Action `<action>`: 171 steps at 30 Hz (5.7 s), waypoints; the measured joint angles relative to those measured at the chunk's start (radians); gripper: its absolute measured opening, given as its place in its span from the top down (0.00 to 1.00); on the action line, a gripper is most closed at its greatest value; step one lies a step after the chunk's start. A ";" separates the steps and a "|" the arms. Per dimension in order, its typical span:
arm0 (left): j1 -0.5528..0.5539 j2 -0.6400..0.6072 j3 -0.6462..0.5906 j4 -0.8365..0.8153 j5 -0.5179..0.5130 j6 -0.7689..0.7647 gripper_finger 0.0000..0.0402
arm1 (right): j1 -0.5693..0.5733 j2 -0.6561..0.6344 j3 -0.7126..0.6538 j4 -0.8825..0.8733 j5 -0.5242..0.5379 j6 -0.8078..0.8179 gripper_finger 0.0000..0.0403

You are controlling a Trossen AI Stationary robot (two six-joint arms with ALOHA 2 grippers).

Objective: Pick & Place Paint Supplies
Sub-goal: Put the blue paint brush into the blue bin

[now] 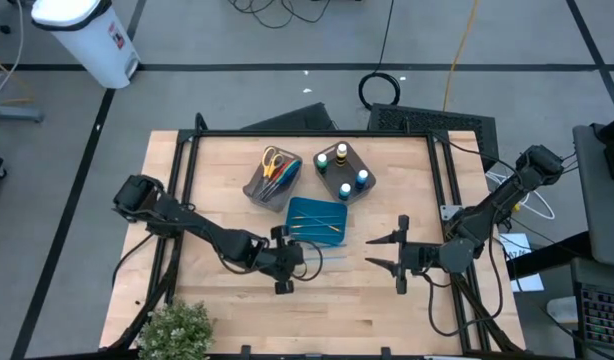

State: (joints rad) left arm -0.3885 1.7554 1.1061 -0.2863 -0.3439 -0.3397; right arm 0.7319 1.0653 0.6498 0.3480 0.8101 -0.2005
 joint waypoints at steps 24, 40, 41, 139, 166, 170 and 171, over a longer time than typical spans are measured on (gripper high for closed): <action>0.133 -0.129 0.000 -0.034 -0.076 0.083 0.99 | 0.000 0.000 0.000 -0.001 0.000 0.001 0.58; 0.188 -0.119 0.000 -0.031 -0.114 0.070 0.99 | 0.000 0.000 0.000 -0.001 0.000 0.001 0.58; 0.188 -0.113 0.000 -0.032 -0.119 0.070 0.99 | 0.000 0.000 0.000 -0.001 0.000 0.001 0.58; 0.096 0.185 0.002 0.075 0.120 0.034 0.55 | 0.000 0.000 0.001 -0.001 -0.001 0.005 0.58; 0.115 0.167 0.001 -0.025 0.163 -0.090 0.55 | 0.000 0.000 0.001 -0.001 -0.002 0.005 0.58; 0.111 0.168 0.001 -0.021 0.173 -0.082 0.55 | 0.000 0.000 0.001 -0.001 -0.002 0.005 0.58; 0.111 0.168 0.001 -0.022 0.170 -0.082 0.55 | 0.000 0.000 0.001 -0.001 -0.002 0.005 0.58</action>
State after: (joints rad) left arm -0.2780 1.9232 1.1072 -0.3080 -0.1737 -0.4213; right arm 0.7319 1.0657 0.6506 0.3470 0.8078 -0.1951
